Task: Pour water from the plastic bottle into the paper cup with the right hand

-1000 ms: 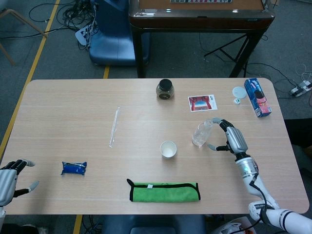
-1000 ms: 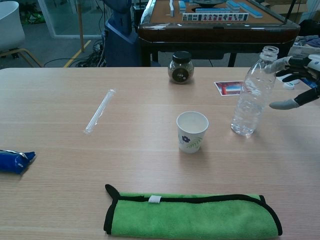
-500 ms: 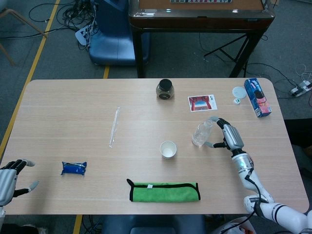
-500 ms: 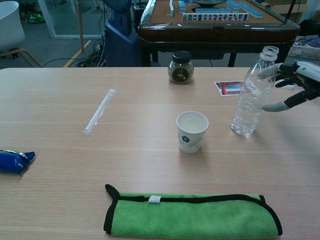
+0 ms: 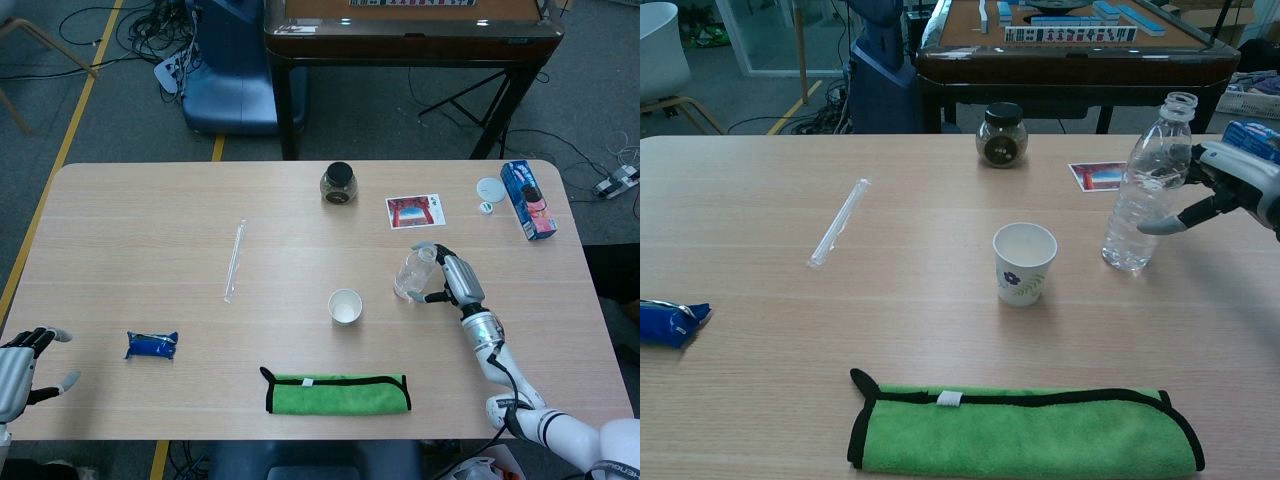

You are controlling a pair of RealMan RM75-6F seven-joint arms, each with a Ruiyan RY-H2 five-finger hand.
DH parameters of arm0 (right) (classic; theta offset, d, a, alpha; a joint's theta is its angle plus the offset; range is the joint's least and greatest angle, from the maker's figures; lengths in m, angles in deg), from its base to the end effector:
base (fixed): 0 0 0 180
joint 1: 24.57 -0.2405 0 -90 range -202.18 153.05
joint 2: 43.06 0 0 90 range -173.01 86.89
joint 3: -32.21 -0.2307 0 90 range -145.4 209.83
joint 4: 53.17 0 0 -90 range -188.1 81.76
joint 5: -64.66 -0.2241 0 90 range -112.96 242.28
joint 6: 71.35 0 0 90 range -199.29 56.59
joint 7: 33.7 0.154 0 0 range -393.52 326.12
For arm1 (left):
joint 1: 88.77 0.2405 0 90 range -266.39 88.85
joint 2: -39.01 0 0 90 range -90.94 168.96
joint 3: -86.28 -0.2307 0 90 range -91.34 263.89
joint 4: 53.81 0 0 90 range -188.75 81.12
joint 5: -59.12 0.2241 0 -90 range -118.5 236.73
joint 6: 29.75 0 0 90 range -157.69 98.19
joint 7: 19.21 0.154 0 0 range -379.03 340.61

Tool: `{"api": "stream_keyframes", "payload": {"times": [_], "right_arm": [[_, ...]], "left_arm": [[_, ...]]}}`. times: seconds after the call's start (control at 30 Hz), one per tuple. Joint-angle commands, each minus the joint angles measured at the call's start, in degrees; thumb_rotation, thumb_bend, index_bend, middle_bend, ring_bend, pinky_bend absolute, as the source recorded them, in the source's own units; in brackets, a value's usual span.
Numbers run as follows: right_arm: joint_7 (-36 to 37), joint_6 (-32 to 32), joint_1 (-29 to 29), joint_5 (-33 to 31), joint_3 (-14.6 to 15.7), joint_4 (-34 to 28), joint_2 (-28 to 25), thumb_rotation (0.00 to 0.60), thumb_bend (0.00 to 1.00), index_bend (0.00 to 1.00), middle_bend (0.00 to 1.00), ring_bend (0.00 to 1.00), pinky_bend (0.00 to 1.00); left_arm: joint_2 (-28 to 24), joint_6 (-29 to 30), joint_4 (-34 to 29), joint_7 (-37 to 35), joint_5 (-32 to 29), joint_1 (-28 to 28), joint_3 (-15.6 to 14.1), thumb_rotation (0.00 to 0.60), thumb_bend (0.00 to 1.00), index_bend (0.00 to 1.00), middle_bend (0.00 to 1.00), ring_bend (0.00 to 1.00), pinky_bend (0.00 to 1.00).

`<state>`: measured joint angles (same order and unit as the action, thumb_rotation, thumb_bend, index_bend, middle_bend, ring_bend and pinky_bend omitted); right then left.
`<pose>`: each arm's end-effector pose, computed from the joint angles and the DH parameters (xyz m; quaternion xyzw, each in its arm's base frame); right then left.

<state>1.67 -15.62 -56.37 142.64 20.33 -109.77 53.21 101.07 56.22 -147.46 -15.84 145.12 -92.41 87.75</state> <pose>-0.2475 -0.3561 -0.0185 0.5289 -0.5873 0.4925 0.3644 -0.2976 0.1785 0.1424 -0.6052 -0.3743 -0.3594 0.6037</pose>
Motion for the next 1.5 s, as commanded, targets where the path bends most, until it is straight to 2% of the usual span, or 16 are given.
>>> {"api": "stream_keyframes", "payload": {"times": [0.03, 0.4, 1.0, 1.3, 1.5], "right_arm": [[0.63, 0.19, -0.49, 0.38, 0.09, 0.74, 0.82, 0.6, 0.0, 0.24, 0.2, 0.13, 0.16], [2.63, 0.34, -1.81, 1.09, 0.17, 3.19, 3.12, 0.6, 0.0, 0.24, 0.23, 0.13, 0.17], [7.89, -1.22, -2.73, 1.37, 1.08, 7.42, 6.08, 0.6, 0.0, 0.24, 0.32, 0.22, 0.21], [7.75, -0.45, -2.82, 0.98, 0.53, 7.45, 6.3, 0.6, 0.04, 0.37, 0.4, 0.29, 0.27], [6.98, -1.24, -3.0, 0.05, 0.02, 6.87, 5.99, 0.6, 0.14, 0.48, 0.5, 0.39, 0.34]], "left_arm": [[-0.06, -0.06, -0.14, -0.16, -0.05, -0.02, 0.04, 0.6, 0.13, 0.41, 0.39, 0.39, 0.59], [-0.48, -0.04, -0.63, -0.66, -0.34, 0.06, 0.21, 0.6, 0.13, 0.41, 0.39, 0.39, 0.59], [-1.07, -0.03, -1.46, -0.73, -0.73, 0.32, 0.23, 0.6, 0.13, 0.41, 0.39, 0.39, 0.59], [-1.02, -0.27, -1.46, -0.55, -0.8, 0.31, 0.15, 0.6, 0.13, 0.41, 0.39, 0.39, 0.59], [-1.11, -0.39, -1.6, -0.5, -0.94, 0.3, 0.18, 0.6, 0.13, 0.41, 0.39, 0.39, 0.59]]}}
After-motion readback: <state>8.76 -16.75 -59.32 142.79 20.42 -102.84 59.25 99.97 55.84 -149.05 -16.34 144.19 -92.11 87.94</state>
